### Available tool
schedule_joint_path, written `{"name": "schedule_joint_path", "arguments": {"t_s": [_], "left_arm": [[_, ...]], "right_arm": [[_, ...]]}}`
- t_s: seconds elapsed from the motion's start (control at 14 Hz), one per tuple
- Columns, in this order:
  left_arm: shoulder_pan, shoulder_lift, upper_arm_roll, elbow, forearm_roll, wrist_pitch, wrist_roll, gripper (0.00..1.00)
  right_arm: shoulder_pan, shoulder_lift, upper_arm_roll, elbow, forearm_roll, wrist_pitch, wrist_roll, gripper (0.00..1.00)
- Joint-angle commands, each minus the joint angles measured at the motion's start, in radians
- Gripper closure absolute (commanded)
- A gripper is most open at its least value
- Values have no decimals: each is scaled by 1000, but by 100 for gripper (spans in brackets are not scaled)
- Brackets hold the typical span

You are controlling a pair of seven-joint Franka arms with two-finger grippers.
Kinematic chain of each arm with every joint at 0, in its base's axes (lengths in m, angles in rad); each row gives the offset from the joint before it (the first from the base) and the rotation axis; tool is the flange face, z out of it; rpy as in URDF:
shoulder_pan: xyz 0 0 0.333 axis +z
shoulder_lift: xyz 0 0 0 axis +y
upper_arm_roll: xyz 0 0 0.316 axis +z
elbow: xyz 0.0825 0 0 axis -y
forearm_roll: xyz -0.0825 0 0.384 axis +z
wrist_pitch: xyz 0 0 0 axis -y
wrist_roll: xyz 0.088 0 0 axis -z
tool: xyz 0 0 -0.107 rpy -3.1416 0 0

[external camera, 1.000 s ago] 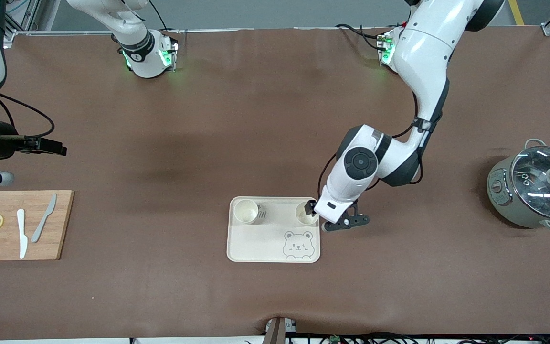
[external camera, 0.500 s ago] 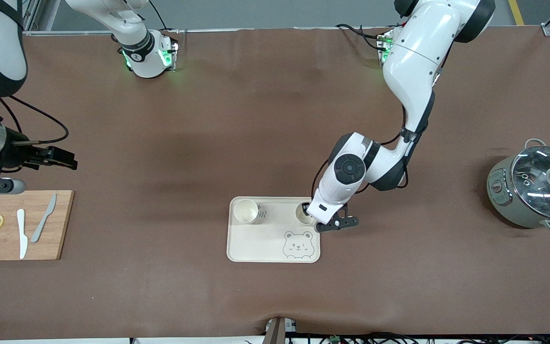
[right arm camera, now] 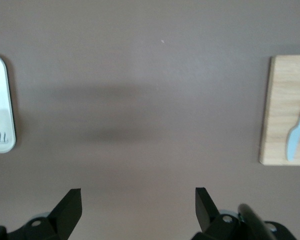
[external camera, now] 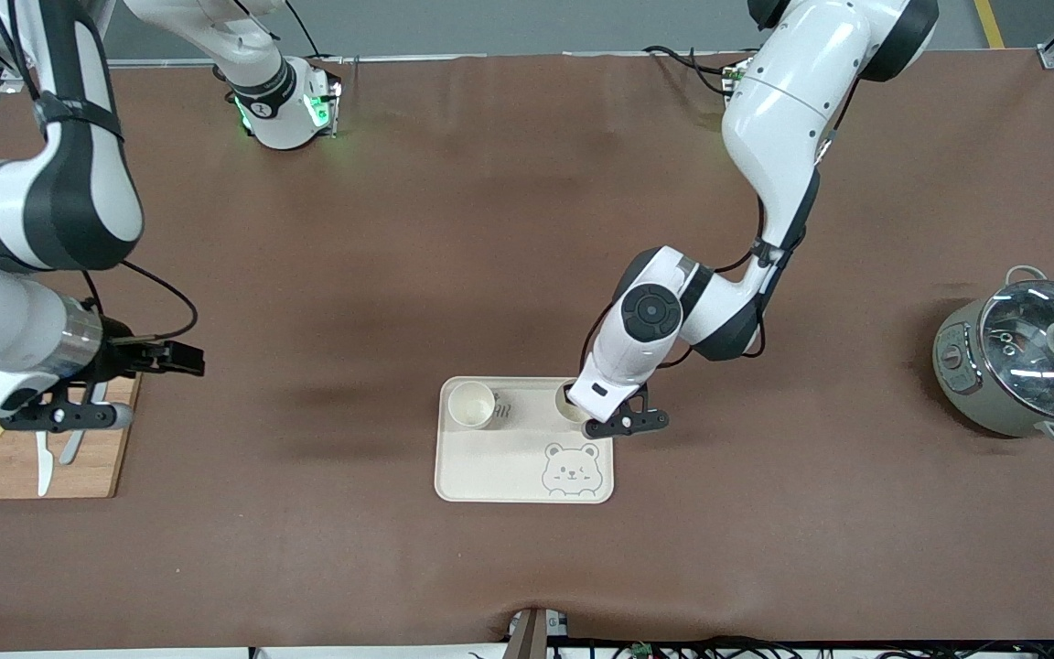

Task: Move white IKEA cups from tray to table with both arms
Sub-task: 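Grasp the cup with the left gripper while the right gripper reaches the other cup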

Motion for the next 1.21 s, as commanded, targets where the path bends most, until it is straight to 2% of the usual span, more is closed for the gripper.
{"name": "schedule_joint_path", "arguments": {"t_s": [0.0, 0.21, 0.43, 0.64, 0.86, 1.14], "left_arm": [[10, -66, 10, -10, -10, -10, 5, 100], [48, -138, 12, -15, -10, -71, 14, 100], [108, -219, 10, -18, -11, -198, 66, 100], [177, -287, 7, -33, -20, -313, 97, 100], [271, -345, 4, -102, -26, -330, 112, 100], [341, -373, 3, -212, -28, -327, 121, 100]], "right_arm": [[14, 57, -4, 31, 70, 41, 39, 0], [37, 117, -4, 31, 165, 58, 42, 0], [83, 181, -2, 33, 186, 148, 126, 0], [181, 259, -2, 44, 187, 289, 272, 0], [268, 310, -2, 57, 211, 320, 367, 0], [347, 350, -2, 91, 242, 344, 527, 0]]}}
